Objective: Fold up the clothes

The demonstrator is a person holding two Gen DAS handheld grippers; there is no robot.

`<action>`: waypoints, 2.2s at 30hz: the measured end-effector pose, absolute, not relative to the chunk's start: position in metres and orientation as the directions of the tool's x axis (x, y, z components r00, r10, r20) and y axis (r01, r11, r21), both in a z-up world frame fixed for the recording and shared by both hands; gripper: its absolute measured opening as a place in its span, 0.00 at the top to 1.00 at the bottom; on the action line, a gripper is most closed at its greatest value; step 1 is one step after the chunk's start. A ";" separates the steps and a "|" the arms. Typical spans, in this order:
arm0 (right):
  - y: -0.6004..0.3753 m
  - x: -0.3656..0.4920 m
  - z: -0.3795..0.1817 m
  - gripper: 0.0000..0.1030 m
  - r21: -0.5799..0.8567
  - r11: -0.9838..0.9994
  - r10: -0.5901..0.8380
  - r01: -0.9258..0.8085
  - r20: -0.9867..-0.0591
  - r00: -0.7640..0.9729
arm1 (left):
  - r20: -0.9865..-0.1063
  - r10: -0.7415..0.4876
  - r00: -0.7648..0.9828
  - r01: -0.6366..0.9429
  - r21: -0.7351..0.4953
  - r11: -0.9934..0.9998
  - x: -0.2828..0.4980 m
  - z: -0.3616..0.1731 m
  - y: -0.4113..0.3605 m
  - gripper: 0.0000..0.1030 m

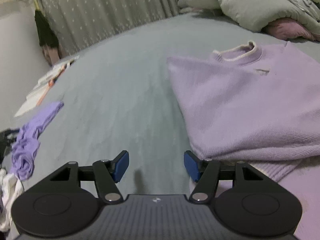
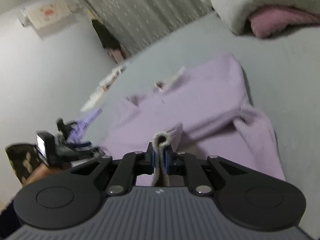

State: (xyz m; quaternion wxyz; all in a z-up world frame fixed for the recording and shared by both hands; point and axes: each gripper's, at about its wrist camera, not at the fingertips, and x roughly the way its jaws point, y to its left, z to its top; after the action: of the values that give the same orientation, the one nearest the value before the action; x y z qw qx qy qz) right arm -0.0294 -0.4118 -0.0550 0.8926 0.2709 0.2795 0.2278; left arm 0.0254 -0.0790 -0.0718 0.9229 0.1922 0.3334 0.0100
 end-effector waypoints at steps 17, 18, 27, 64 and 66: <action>-0.418 -0.007 -0.095 0.71 0.522 0.830 0.504 -0.196 -0.552 0.664 | -0.624 0.208 0.753 -0.108 0.194 0.975 0.055 -0.085 -0.056 0.75; -0.417 -0.005 -0.093 0.71 0.500 0.841 0.495 -0.206 -0.559 0.665 | -0.642 0.198 0.741 -0.144 0.136 0.980 0.056 -0.083 -0.047 0.77; -0.424 -0.003 -0.091 0.56 0.435 0.865 0.474 -0.251 -0.541 0.694 | -0.619 -0.003 0.786 0.070 0.084 0.994 0.034 -0.057 -0.041 0.73; -0.402 -0.009 -0.079 0.29 0.321 0.893 0.448 -0.316 -0.553 0.703 | -0.645 -0.048 0.762 0.140 0.092 0.986 0.037 -0.080 -0.070 0.87; -0.388 -0.008 -0.083 0.29 0.264 0.903 0.430 -0.340 -0.591 0.682 | -0.649 -0.058 0.758 0.130 0.065 0.989 0.036 -0.079 -0.068 0.86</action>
State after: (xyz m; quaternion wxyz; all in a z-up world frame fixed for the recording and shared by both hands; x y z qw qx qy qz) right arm -0.0078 -0.3880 -0.0832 0.9147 0.0663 0.3386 0.2106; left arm 0.0358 -0.0677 -0.0790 0.9361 0.0529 0.3440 -0.0502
